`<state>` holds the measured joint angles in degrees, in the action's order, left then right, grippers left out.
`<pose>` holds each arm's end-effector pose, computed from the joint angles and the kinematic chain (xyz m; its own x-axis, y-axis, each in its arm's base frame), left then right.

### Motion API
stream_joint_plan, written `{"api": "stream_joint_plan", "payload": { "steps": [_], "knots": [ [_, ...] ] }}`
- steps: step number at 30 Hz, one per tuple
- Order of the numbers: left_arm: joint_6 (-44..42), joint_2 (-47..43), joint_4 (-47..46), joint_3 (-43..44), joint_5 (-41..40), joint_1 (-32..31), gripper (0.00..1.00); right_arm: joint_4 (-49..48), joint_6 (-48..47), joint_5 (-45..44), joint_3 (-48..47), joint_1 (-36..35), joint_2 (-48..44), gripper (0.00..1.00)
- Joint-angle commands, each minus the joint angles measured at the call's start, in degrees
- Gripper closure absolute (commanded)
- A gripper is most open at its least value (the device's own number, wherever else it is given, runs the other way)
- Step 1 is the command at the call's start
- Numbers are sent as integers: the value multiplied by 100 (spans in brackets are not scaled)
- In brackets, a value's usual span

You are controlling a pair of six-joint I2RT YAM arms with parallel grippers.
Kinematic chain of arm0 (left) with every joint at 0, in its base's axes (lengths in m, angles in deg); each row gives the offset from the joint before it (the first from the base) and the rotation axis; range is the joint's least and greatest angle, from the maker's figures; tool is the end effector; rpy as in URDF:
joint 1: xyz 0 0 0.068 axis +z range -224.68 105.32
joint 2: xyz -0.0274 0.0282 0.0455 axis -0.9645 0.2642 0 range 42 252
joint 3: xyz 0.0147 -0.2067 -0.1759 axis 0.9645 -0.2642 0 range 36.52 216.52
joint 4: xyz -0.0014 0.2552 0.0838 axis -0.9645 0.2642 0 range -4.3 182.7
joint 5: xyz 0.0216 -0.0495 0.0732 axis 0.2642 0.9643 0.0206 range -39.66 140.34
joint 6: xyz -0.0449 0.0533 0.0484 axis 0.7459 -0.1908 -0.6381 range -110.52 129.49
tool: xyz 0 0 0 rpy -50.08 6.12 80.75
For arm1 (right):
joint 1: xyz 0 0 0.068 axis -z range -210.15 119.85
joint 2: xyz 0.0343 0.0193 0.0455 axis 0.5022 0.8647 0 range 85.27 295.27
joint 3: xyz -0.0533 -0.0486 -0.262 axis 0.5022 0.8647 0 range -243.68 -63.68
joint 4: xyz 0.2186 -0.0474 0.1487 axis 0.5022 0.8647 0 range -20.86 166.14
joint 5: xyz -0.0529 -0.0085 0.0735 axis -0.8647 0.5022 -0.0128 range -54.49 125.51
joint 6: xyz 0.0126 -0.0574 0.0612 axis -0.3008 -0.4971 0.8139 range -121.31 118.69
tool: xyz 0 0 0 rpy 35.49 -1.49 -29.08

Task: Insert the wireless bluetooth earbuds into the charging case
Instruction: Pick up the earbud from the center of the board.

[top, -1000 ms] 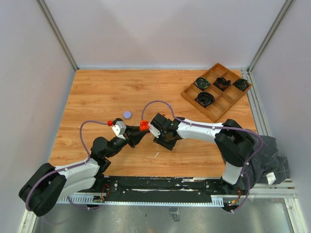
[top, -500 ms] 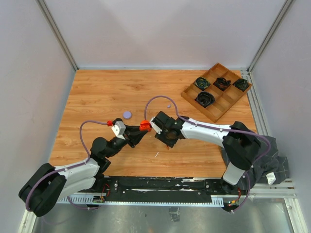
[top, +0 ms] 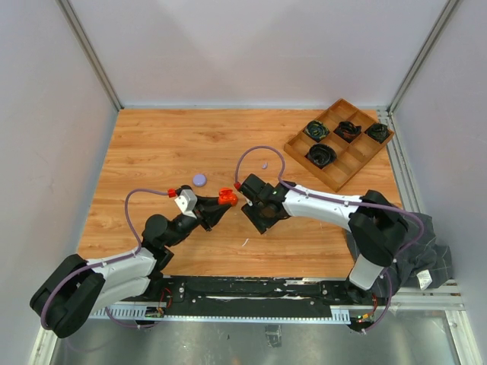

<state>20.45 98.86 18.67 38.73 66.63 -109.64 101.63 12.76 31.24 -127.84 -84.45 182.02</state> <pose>0.1630 -0.1395 0.1936 0.0252 -0.2403 -0.9704 0.7938 0.5949 -0.1267 0.2137 0.2879 0.1545 -0.7057 -0.5668 -0.4251 -0.6392 0.7682 0.0369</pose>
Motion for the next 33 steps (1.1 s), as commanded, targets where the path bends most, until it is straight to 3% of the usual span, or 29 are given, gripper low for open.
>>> {"api": "stream_joint_plan", "payload": {
  "steps": [1,13,23,33],
  "knots": [
    [-46,-64,-114,-19,-57,41,100,-46,576,19,-190,125,253,51],
    [-50,-127,-92,-28,-67,39,100,-372,769,36,-159,217,564,60],
    [-72,-131,-88,-28,-39,35,100,-375,773,-6,-68,271,693,73],
    [-122,-71,-680,-217,52,35,100,-570,749,-201,231,271,-268,81]
  ]
}}
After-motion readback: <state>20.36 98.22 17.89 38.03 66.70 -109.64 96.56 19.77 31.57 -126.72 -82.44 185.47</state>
